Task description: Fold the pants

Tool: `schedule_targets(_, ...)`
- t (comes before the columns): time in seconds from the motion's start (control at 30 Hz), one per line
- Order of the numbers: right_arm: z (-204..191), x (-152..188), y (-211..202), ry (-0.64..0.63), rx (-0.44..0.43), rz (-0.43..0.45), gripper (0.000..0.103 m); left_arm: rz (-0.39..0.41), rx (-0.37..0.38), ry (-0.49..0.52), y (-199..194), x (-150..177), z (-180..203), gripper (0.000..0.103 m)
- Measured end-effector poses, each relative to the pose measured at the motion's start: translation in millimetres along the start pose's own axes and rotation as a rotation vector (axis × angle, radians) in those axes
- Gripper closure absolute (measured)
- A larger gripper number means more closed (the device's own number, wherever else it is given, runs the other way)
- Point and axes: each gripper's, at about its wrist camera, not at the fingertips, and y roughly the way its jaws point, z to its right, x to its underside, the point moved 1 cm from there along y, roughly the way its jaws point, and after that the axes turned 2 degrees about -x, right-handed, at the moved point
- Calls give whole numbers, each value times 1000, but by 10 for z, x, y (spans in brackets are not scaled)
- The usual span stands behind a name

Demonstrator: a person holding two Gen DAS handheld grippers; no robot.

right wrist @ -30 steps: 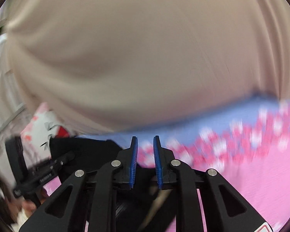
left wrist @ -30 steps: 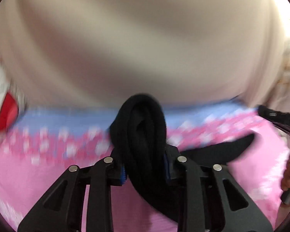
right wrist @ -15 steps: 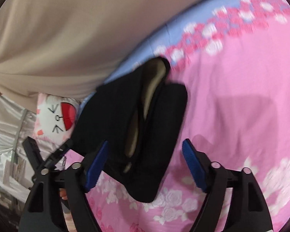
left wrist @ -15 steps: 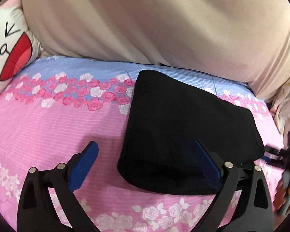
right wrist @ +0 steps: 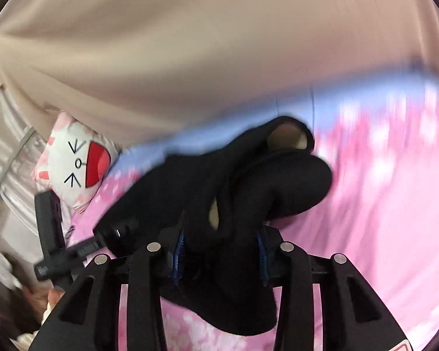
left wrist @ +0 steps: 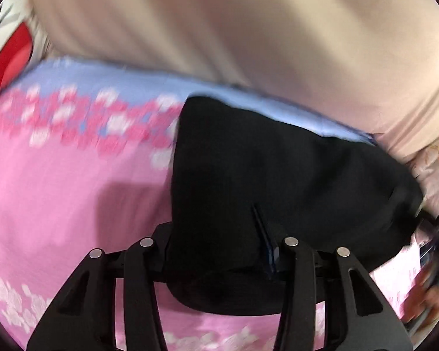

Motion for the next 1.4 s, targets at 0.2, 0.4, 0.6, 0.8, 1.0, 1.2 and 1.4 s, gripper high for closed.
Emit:
schedule_targets(0.2,705,361,438,26,224,-182,50,-88,-119,-12,347,284,-45,13)
schedule_targets(0.4,470,176,-300,-27,247,40,74,-34,-147,-76,-162,215,-227,12)
schedule_targets(0.6,182,-98,395,-145,176,-66,80,32,-152,-18,-67,-89,120,5)
schedule_targets(0.8,555,137,473,-28,154,-110,84,-95,-185,-3,502,118,58,5)
schedule_targets(1.0,503,285,37,-89,228,-91,38,-44,-159,28,-53,191,108,5)
schedule_targets(1.2,627,680,296,-83,281,-200,41,-143,-259,118,307,536,144,5)
schedule_targets(1.4,700,646,290,-2,240,-155,68,-112,-229,47,380,303,-156,5)
